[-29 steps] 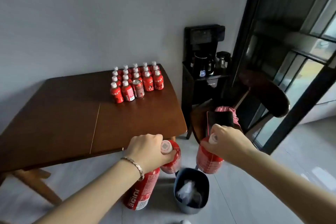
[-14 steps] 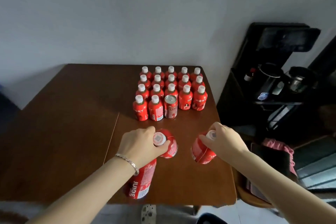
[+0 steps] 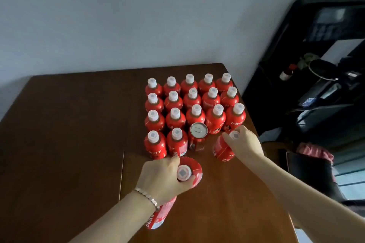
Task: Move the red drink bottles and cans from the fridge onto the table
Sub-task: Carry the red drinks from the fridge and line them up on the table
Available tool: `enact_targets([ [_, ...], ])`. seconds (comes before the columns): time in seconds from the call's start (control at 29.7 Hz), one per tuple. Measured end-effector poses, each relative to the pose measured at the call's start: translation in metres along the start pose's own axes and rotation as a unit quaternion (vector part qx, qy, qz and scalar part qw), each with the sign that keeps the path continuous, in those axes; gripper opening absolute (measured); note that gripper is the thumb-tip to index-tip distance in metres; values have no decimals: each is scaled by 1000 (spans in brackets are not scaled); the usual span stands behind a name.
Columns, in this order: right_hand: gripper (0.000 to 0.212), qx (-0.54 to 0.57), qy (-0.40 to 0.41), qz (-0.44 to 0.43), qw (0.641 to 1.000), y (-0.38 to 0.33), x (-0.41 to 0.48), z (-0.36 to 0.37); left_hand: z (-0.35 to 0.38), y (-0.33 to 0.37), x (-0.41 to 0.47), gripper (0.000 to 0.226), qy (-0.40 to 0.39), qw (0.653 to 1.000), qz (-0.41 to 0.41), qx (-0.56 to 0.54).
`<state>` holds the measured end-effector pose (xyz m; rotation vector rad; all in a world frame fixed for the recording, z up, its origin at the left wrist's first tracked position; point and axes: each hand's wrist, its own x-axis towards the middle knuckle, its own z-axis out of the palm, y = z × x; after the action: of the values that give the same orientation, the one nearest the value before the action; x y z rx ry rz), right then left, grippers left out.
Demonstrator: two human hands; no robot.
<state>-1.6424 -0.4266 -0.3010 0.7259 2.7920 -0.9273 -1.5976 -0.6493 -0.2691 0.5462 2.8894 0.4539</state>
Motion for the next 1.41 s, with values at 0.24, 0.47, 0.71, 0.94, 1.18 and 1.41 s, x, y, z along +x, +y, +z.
enact_targets([
  [0.24, 27, 83, -62, 22, 994, -9, 43, 30, 12, -9, 22, 44, -13, 1000, 9, 22],
  [0.47, 60, 63, -150, -43, 986, 25, 28, 2, 16, 10, 35, 41, -31, 999, 0, 25],
  [0.71, 91, -37, -220, -330, 917, 53, -24, 16, 25, 45, 51, 43, -34, 998, 25, 50],
  [0.94, 75, 61, -104, -136, 983, 65, -34, 17, 20, 60, 63, 52, -65, 997, 18, 39],
  [1.18, 69, 231, 53, 74, 969, 76, 10, 5, 16, 49, 57, 38, -33, 997, -57, 50],
  [1.41, 79, 331, -16, 79, 940, 63, 44, 34, 19, 35, 41, 33, -45, 992, -108, 39],
])
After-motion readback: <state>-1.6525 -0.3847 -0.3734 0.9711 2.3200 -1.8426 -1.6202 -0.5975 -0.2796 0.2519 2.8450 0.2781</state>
